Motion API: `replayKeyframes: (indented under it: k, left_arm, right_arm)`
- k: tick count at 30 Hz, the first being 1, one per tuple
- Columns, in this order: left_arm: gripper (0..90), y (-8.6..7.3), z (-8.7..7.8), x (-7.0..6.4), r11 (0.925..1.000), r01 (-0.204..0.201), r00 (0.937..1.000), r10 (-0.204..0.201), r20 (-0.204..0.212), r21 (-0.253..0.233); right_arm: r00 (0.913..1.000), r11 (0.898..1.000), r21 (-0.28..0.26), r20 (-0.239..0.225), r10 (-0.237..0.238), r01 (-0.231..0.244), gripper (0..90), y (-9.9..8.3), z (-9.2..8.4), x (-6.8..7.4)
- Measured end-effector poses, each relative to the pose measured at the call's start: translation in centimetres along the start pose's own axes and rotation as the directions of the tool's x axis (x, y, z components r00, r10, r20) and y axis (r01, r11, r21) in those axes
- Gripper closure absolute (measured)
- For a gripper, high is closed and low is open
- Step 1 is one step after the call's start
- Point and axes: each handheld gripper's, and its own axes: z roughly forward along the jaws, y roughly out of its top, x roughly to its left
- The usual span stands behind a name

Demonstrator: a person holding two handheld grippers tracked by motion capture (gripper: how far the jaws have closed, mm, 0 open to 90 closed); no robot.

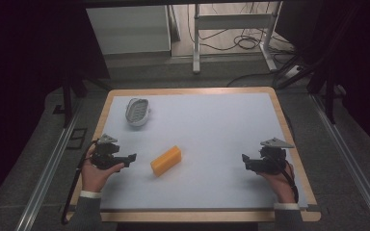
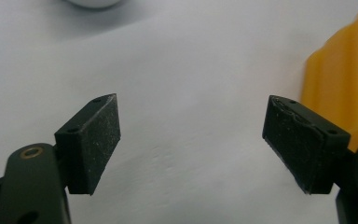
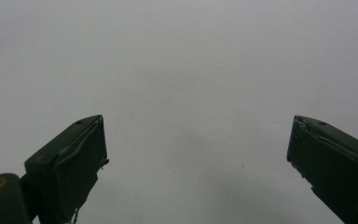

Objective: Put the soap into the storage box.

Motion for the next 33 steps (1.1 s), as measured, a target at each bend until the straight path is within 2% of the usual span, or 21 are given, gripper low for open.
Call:
replayKeyframes:
  k: [3, 6, 14, 19, 24, 28, 31, 33]
  left_arm:
    - [21.1, 0.7, -0.8, -0.4, 1.0, -0.003, 1.0, 0.003, 0.008, -0.001]
    - [21.2, 1.0, -1.3, -0.5, 0.9999, -0.012, 0.9999, 0.012, 0.012, -0.008]
    - [19.7, 2.2, -2.0, -0.4, 0.9996, -0.028, 0.9994, 0.029, 0.021, -0.01]
    - [19.5, 3.3, -2.5, -1.1, 0.9973, -0.073, 0.9971, 0.073, 0.02, -0.006]
    - [19.5, 4.2, -2.7, -1.9, 0.9951, -0.099, 0.995, 0.099, 0.015, 0.004]
    - [19.4, 4.9, -2.7, -2.8, 0.9914, -0.13, 0.9912, 0.13, 0.021, 0.007]
    - [19.4, 5.6, -2.5, -3.5, 0.9856, -0.168, 0.9855, 0.167, 0.027, 0.019]
    - [19.4, 5.7, -2.5, -3.7, 0.9846, -0.174, 0.9845, 0.173, 0.028, 0.019]
  right_arm:
    - [0.9997, 0.999, -0.023, -0.005, -0.024, 0.024, 4.8, 0.4, -0.5, 0.3]
    - [0.9996, 0.999, -0.024, -0.005, -0.029, 0.029, 4.9, 0.6, -0.6, 0.4]
    - [0.9992, 0.999, 0.003, 0.006, -0.04, 0.04, 4.8, 0.3, -0.1, 0.3]
    - [0.999, 0.999, -0.003, 0.019, -0.041, 0.041, 4.9, 0.2, -0.5, 0.2]
    - [0.9986, 0.999, -0.002, 0.028, -0.045, 0.045, 4.9, 0.1, -0.6, 0.2]
    - [0.9981, 0.999, 0.008, 0.037, -0.049, 0.048, 4.9, -0.1, -0.6, 0.0]
    - [0.9981, 0.999, 0.006, 0.042, -0.044, 0.044, 4.8, -0.1, -0.6, -0.2]
    - [0.9985, 0.999, 0.003, 0.035, -0.042, 0.042, 4.8, -0.1, -0.6, -0.2]
